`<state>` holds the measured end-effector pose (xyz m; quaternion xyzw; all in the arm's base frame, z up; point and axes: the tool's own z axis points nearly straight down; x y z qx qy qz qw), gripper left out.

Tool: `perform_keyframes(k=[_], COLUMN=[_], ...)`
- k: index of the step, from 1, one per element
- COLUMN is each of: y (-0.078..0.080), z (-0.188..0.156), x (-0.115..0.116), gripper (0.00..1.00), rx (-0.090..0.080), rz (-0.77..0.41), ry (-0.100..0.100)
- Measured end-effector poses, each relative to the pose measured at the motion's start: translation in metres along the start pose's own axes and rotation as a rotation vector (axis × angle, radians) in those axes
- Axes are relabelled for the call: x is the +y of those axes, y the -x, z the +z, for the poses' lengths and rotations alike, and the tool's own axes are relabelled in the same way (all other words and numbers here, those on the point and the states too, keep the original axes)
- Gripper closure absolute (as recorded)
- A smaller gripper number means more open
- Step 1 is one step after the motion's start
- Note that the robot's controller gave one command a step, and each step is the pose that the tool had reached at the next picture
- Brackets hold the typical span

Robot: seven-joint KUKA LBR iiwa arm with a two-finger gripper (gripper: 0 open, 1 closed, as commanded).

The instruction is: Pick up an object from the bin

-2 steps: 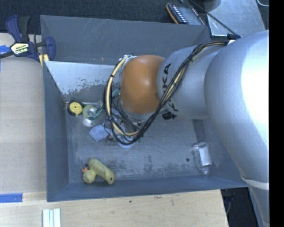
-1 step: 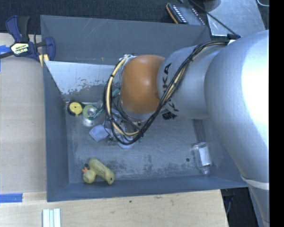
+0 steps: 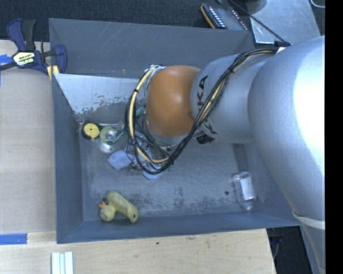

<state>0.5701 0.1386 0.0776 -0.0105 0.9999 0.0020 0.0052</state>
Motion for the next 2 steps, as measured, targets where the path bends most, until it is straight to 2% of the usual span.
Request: perform_keyframes(k=[2], y=[-0.002], z=[-0.028], x=[-0.001], gripper=[1.00], rx=[0.007], rz=[0.001], ry=[-0.002])
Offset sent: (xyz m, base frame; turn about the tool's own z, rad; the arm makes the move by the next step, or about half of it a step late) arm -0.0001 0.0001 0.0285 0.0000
